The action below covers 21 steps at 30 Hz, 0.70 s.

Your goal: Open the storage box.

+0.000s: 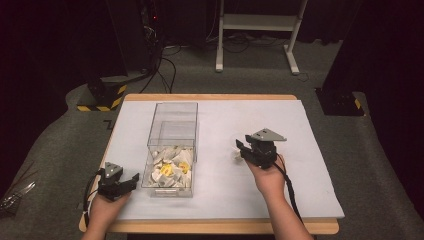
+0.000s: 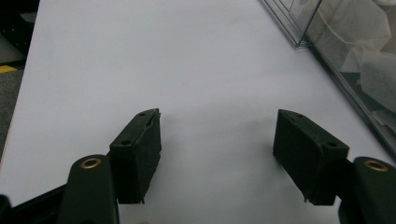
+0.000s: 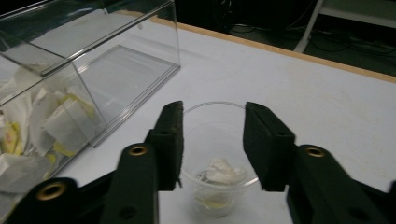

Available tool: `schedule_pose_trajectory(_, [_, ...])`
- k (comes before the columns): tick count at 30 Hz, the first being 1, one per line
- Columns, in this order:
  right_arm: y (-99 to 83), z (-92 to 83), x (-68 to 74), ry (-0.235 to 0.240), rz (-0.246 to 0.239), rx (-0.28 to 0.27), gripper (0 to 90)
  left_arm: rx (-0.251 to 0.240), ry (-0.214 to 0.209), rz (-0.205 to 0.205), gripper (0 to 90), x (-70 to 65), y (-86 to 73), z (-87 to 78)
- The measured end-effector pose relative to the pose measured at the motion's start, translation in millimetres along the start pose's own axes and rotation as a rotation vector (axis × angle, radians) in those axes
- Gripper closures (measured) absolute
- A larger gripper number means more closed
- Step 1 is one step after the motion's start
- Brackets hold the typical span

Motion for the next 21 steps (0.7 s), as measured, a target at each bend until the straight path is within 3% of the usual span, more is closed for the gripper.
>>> schedule_pose_trajectory(4, [-3.6, -7.5, 2.2, -0.007, -0.010, -0.008, 42.4, 0.000, -0.001, -0.001, 32.6, 0.0, 0.0, 0.0])
schedule_pose_trajectory(9, [-12.3, -14.1, -0.6, -0.022, -0.031, -0.011, 37.4, -0.001, -0.001, 0.000, 32.7, 0.0, 0.0, 0.0])
schedule_pose_trajectory(21, [-46.4, -20.2, -14.1, -0.038, 0.007, 0.022, 26.3, -0.003, -0.007, 0.002, 35.0, -1.1, 0.1, -0.5])
Point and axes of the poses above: each handheld gripper's, and its own axes: z roughly forward along the jaws, y roughly out of its top, x roughly to its left, the point moved 6 cm from there along z, roughly forward along the jaws, and after that the axes turned 7 degrees about z, right-handed, at the moved point
